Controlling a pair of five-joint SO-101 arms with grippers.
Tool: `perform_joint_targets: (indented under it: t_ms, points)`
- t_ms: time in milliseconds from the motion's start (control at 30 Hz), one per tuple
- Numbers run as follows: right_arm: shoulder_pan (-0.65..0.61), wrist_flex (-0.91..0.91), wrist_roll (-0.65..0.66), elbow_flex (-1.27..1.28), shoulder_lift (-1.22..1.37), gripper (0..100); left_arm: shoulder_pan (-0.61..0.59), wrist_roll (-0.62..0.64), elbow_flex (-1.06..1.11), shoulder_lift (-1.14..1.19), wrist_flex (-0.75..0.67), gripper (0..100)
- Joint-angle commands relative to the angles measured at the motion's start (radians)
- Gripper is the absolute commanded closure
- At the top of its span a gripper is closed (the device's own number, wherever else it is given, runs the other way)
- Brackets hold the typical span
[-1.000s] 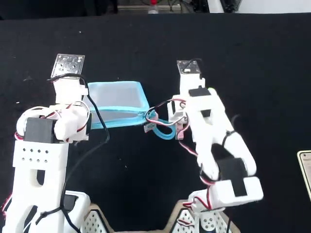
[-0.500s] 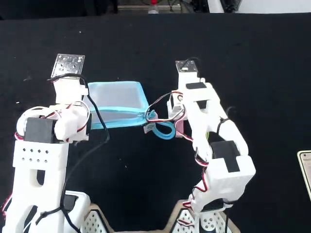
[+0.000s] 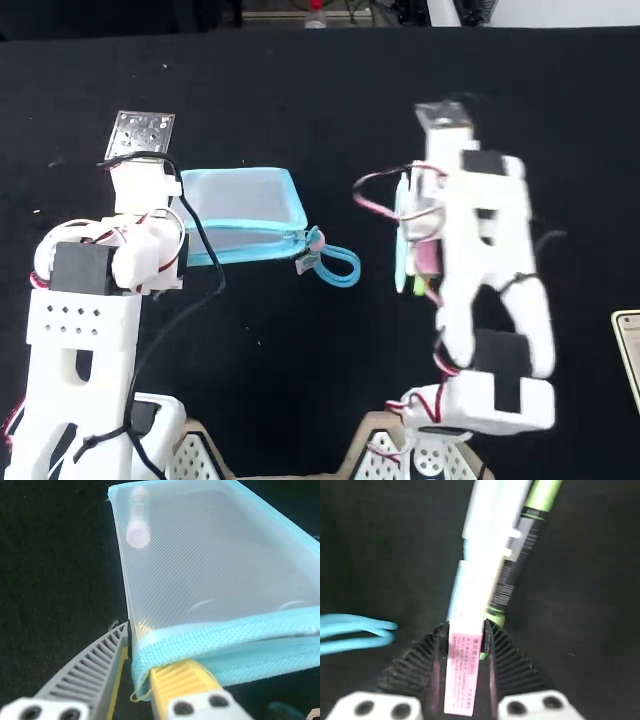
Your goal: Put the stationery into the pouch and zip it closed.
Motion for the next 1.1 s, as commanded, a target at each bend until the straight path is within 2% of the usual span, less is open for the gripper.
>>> perform_joint_targets:
  t_ms: [0,133,267,400,600,733,1067]
  points:
    - [0.201,0.011,0.149,-0.025,-0.041,98.7,0.004,0.011,-0.001,-0.005,0.009,97]
    - [0.35,0.011,0.25,-0.028,0.045,98.6,0.004,0.011,0.001,-0.005,0.009,97]
    - [0.43,-0.035,0.325,-0.03,0.163,98.6,0.004,0.011,-0.002,-0.005,0.011,97]
    - [0.483,-0.118,0.347,-0.033,0.255,98.5,0.004,0.011,0.001,-0.005,0.011,97]
    - [0.483,-0.017,0.348,-0.133,0.294,85.2,0.007,0.011,0.001,-0.005,0.008,97]
    - [0.466,0.049,0.348,-0.205,0.298,87.3,0.004,0.011,0.001,-0.005,0.008,97]
    - [0.445,0.04,0.339,-0.211,0.394,87.7,0.004,0.011,0.001,-0.005,0.011,97]
